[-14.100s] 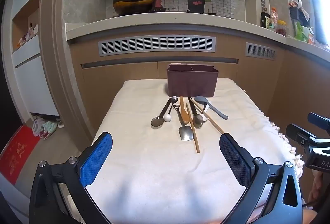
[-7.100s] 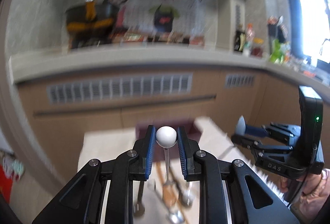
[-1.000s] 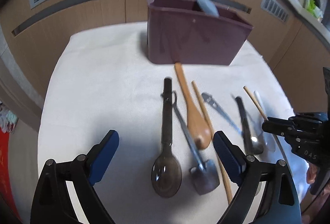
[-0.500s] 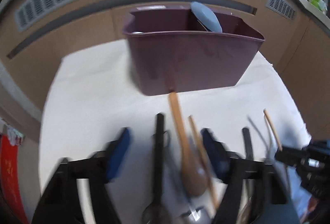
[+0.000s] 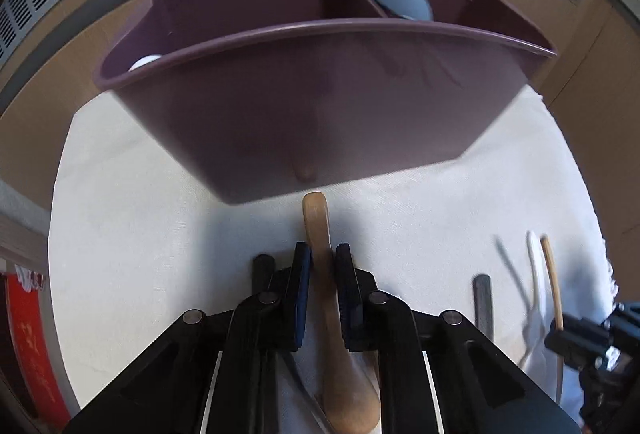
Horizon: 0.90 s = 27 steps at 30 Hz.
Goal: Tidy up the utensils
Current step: 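Lift the chopstick with the right tool while the left tool grasps the wooden spoon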
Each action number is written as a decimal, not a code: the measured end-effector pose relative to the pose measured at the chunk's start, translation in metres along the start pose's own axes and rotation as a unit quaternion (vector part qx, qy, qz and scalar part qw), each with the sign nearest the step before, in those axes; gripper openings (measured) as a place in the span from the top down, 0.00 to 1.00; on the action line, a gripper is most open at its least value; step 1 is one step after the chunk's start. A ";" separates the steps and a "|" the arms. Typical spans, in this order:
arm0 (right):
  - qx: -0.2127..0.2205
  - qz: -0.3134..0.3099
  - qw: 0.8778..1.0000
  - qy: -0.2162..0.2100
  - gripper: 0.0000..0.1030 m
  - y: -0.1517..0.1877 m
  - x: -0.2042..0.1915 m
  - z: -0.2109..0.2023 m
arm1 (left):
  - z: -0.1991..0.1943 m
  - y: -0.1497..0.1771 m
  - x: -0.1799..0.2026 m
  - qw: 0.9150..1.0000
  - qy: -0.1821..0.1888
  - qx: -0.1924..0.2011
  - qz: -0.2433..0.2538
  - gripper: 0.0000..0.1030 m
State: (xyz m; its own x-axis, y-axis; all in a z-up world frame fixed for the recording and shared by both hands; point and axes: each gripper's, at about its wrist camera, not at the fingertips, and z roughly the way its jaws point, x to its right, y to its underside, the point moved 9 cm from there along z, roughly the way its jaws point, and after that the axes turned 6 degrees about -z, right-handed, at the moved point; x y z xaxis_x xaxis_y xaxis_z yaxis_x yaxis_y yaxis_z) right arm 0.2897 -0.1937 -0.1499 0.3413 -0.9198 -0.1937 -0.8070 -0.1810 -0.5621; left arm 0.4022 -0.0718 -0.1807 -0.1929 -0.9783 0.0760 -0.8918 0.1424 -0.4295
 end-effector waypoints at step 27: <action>-0.089 -0.124 0.987 0.043 0.95 -0.005 -0.026 0.034 | -0.097 0.068 -0.023 0.991 0.085 0.080 -0.071 0.86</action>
State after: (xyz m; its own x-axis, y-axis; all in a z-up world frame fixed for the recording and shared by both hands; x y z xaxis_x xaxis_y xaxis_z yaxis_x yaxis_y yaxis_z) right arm 0.3011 -0.1567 -0.1698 0.5027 -0.8645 0.0042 -0.7787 -0.4549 -0.4321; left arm 0.3065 -0.0247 -0.1244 -0.1480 -0.9454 0.2903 -0.8415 -0.0339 -0.5392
